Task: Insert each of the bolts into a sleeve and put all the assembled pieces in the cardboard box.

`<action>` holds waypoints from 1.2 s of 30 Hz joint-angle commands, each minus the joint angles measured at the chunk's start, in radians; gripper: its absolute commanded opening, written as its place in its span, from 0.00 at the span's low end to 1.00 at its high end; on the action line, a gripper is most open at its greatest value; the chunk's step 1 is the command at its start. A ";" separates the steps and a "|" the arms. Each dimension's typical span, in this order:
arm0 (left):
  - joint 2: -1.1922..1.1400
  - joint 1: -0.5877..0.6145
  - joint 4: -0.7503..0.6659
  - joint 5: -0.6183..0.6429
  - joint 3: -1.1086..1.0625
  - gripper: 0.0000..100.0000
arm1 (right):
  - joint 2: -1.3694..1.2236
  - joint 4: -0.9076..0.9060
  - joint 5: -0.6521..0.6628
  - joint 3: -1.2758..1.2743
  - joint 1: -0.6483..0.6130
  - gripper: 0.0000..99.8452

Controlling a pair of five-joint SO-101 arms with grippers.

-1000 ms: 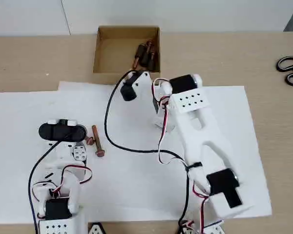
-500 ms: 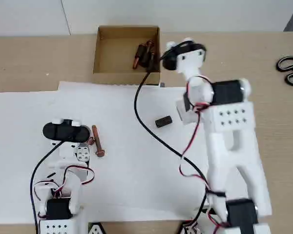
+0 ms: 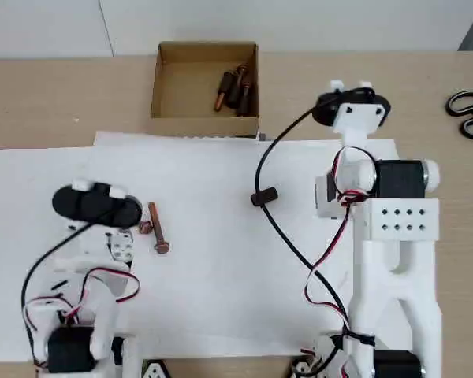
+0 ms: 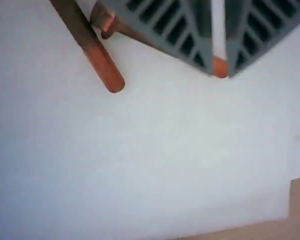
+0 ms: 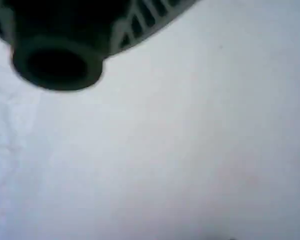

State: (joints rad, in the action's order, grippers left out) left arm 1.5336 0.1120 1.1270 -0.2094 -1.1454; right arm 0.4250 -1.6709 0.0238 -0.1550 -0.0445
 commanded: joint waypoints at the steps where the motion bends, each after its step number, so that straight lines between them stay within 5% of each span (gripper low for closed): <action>1: -0.353 0.003 0.008 0.015 0.278 0.01 | 0.041 -0.004 -0.011 -0.012 0.056 0.00; 10: -1.128 -0.005 0.285 -0.051 1.009 0.01 | 0.041 -0.004 -0.003 -0.091 0.197 0.00; 17: -1.479 -0.005 0.460 -0.247 1.265 0.01 | 0.041 -0.002 -0.002 -0.124 0.254 0.00; 29: -1.697 -0.006 0.626 -0.974 1.300 0.03 | 0.041 0.005 0.041 -0.124 0.254 0.01; 36: -1.766 0.031 0.626 -1.289 1.288 0.05 | 0.041 0.005 0.046 -0.124 0.255 0.01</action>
State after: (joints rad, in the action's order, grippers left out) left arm -0.2248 0.1381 1.7223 -1.3326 0.1189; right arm 0.4296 -1.6694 0.0591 -0.2854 0.1995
